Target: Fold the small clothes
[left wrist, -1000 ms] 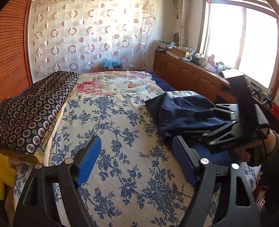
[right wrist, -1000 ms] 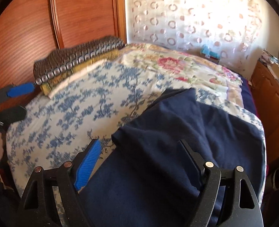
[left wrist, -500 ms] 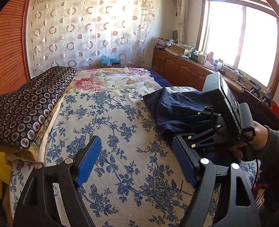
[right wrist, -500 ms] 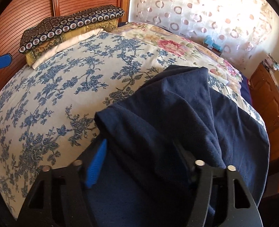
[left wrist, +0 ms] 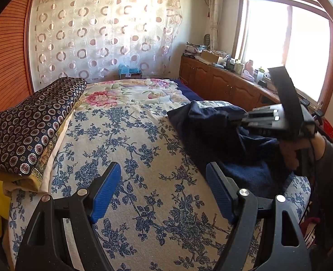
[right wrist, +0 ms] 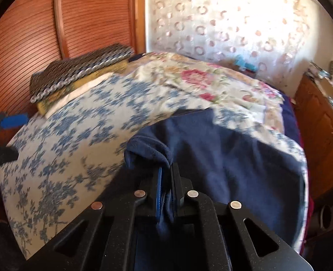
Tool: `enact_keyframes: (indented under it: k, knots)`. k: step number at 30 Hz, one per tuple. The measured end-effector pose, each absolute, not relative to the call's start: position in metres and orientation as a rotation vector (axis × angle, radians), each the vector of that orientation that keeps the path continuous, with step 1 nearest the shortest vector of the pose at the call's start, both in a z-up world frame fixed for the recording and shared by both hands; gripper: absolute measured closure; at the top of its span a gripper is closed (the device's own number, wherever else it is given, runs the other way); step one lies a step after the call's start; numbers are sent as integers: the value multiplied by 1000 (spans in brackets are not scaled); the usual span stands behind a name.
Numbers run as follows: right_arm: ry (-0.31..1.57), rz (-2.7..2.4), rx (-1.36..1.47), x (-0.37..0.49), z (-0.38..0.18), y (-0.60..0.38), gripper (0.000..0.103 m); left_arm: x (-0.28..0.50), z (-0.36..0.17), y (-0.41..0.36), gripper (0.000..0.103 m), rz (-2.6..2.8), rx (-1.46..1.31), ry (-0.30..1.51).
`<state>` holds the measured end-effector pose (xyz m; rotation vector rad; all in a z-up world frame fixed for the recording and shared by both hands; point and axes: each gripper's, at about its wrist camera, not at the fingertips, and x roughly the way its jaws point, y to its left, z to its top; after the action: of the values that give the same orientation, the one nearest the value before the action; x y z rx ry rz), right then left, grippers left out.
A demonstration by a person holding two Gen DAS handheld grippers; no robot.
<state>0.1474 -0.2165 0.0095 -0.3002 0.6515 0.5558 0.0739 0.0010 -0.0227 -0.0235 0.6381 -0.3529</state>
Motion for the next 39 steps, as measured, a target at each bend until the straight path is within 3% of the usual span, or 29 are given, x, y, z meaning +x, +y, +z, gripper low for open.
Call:
enact_keyframes:
  k: [11,22,24,26,29,33,39]
  knots:
    - [580,299,-229,172,46,-271,97,73,-22,-3,24,-359,-20,637]
    - [731,80,-126,224,24,-292,97,72,-26,-6,24,-365,-12,646]
    - [742,48,-117,224,20,-292,77,72,-26,-7,24,-365,-10,647]
    - [732,33,-108,222,24,-293,69,72,-27,-8,24,-367,-11,649]
    - [711,53,-90,216,35,-293,66,73,-28,-11,24,-371,-10,652]
    - [692,104,-74,207,40,-304,50,74,-29,-18,24,-385,-2,657]
    - [708,130,-66,223,31,-310,50,74,-33,-29,24,-399,9,667]
